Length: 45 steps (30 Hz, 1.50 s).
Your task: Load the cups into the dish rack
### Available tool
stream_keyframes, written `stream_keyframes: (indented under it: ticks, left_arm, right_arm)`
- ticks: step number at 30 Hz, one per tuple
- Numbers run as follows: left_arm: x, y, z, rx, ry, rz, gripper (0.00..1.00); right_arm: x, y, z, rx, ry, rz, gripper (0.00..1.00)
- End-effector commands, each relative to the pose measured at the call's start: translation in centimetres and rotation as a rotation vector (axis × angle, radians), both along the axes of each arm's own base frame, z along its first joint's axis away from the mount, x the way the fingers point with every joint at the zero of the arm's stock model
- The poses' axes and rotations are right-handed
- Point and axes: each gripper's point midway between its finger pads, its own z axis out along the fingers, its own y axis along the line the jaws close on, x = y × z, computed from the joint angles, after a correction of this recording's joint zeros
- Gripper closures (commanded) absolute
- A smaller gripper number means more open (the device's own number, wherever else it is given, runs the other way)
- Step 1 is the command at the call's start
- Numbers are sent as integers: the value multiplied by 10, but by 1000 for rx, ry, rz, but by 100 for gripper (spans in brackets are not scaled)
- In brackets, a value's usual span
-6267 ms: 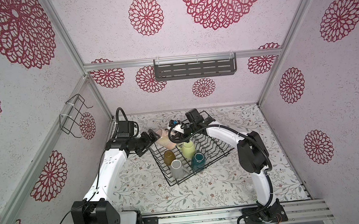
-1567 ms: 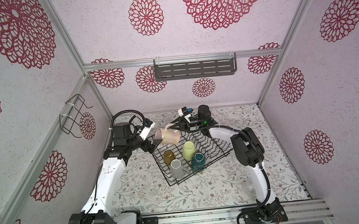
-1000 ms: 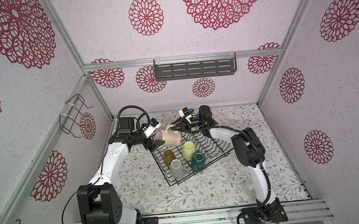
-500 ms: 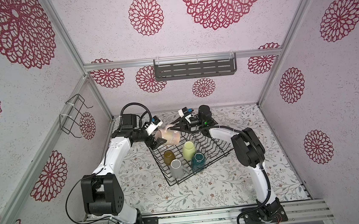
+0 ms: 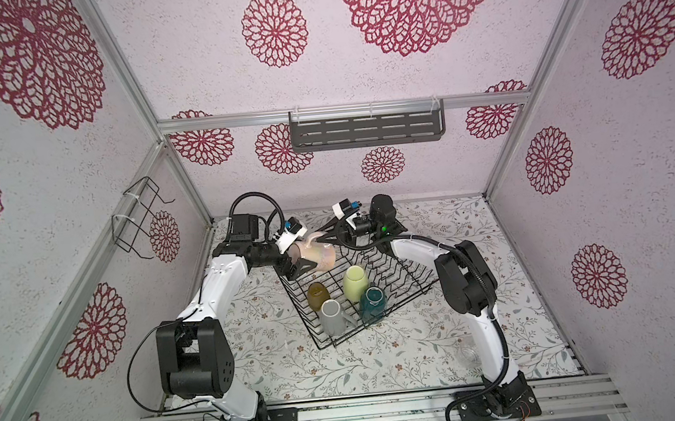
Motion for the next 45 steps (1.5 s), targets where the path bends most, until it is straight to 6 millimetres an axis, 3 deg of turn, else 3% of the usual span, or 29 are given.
stream_keyframes:
  ticks: [1,8,17,21,29,33,45]
  left_arm:
    - [1,-5,1,-40,-12,-33,7]
    - [0,2,-3,-33,13,-15,9]
    - [-3,7,-11,1,97,-41,36]
    - [0,10,-13,8,123,-31,42]
    - [0,19,-18,79,100,17,46]
    - [7,27,-15,124,71,73,46]
    - [11,32,-12,175,18,127,48]
  right_arm:
    - [-26,-12,82,125,-197,27,100]
    - [-24,-11,80,122,-194,28,100]
    - [-16,-7,68,110,-169,14,100]
    - [-11,-5,58,99,-151,4,100]
    - [0,-5,41,81,-132,-36,64]
    - [5,-6,39,82,-126,-76,56]
    - [15,-29,47,57,-173,-258,54]
